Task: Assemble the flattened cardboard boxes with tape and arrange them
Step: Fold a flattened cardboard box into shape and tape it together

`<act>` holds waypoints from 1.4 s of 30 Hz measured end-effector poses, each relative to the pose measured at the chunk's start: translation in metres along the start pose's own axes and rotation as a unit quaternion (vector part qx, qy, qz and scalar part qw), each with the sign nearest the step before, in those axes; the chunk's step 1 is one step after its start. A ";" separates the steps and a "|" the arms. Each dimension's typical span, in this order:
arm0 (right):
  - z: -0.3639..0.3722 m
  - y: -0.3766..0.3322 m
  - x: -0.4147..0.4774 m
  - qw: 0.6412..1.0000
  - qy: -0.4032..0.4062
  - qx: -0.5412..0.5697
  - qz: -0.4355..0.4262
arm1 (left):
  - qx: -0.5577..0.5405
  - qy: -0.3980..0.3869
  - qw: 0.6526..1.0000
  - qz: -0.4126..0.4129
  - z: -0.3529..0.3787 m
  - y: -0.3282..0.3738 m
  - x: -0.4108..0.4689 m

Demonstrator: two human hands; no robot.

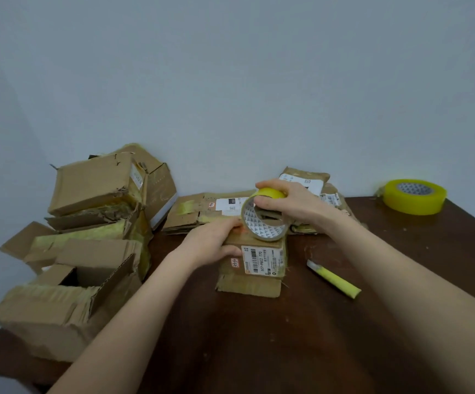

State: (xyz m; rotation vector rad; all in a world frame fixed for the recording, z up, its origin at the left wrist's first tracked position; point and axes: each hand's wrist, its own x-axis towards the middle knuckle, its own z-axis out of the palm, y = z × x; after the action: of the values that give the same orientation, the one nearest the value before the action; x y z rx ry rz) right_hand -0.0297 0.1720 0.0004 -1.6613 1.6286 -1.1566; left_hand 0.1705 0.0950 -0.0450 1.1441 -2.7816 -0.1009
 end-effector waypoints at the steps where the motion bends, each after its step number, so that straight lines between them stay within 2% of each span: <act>1: 0.000 -0.002 -0.002 1.000 0.000 -0.021 -0.007 | 0.014 -0.003 1.000 0.002 -0.001 0.001 -0.004; 3: 0.004 -0.003 -0.004 0.997 0.043 -0.053 -0.019 | 0.071 0.011 0.997 0.017 0.000 0.009 -0.009; 4: 0.005 -0.002 -0.005 0.997 0.067 -0.037 -0.016 | 0.090 0.024 0.995 0.030 0.003 0.015 -0.010; 6: 0.006 0.003 -0.009 0.995 0.087 0.043 0.005 | 0.057 0.059 0.995 0.050 0.013 0.025 -0.011; 9: 0.002 0.015 -0.014 0.990 0.089 0.111 0.018 | 0.009 0.103 0.994 0.037 0.023 0.033 -0.013; 15: 0.002 0.022 -0.011 0.992 0.068 0.106 -0.022 | 0.034 0.146 0.988 0.022 0.032 0.037 -0.014; 23: -0.038 0.028 -0.005 0.997 0.056 0.001 -0.048 | 0.033 0.110 0.993 -0.015 0.033 0.027 -0.016; 27: -0.044 0.042 -0.011 0.998 0.047 0.009 -0.047 | 0.071 0.110 0.991 -0.015 0.036 0.037 -0.014; 35: -0.042 0.088 -0.029 0.998 0.020 -0.066 0.003 | 0.104 0.091 0.989 -0.055 0.036 0.055 -0.006; 39: -0.023 0.084 -0.020 0.994 -0.008 -0.110 -0.013 | 0.099 0.040 0.993 -0.040 0.030 0.071 0.005; 42: -0.022 0.080 -0.013 0.990 -0.023 -0.138 -0.021 | 0.092 0.056 0.994 -0.011 0.035 0.076 0.003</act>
State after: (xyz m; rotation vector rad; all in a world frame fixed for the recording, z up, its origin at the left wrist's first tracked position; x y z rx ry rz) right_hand -0.0878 0.1787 -0.0591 -1.8852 1.7966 -0.9368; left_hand 0.1107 0.1472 -0.0706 1.1794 -2.7251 0.2151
